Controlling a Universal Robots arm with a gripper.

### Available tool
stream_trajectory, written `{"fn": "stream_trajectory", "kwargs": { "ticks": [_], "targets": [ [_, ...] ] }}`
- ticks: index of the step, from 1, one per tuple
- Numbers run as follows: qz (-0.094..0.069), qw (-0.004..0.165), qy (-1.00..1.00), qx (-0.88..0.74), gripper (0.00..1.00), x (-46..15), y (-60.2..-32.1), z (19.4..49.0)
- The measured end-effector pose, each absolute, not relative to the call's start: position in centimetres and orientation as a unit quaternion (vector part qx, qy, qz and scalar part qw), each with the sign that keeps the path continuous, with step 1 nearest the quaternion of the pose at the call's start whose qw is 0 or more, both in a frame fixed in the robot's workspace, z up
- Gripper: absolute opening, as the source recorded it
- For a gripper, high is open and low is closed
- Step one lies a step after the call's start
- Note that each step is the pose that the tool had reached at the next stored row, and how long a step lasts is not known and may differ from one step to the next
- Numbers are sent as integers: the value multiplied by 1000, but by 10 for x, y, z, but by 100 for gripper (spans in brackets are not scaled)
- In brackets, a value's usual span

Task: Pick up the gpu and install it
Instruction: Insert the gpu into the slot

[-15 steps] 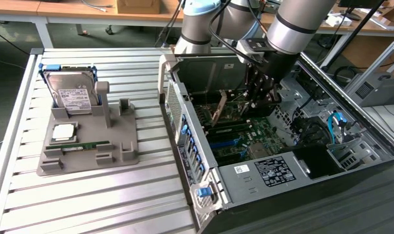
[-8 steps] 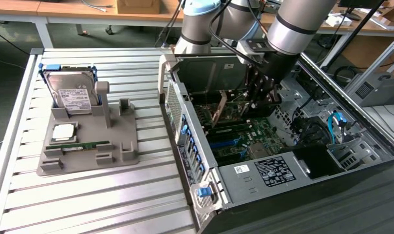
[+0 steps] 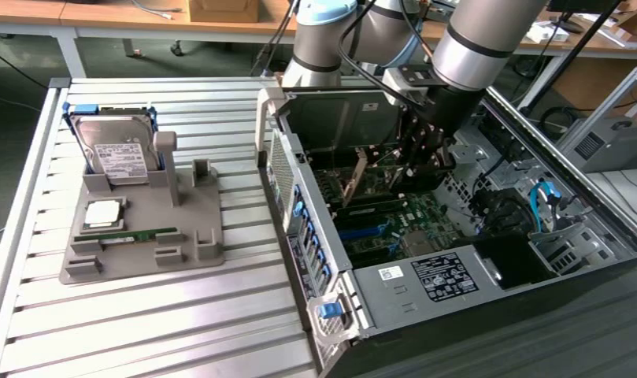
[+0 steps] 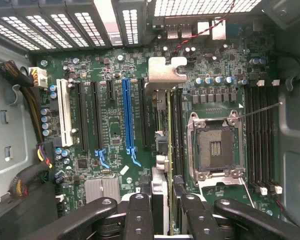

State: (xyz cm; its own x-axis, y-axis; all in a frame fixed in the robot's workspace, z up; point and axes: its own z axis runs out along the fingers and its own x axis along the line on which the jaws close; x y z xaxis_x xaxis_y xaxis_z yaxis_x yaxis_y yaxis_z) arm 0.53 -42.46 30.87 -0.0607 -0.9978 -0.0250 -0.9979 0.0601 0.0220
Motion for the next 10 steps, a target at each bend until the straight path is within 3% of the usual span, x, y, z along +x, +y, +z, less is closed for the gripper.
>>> {"fn": "stream_trajectory", "kwargs": {
  "ticks": [10],
  "targets": [
    [17, 2, 728, -685, 27, 5, -427, 307]
  ]
}}
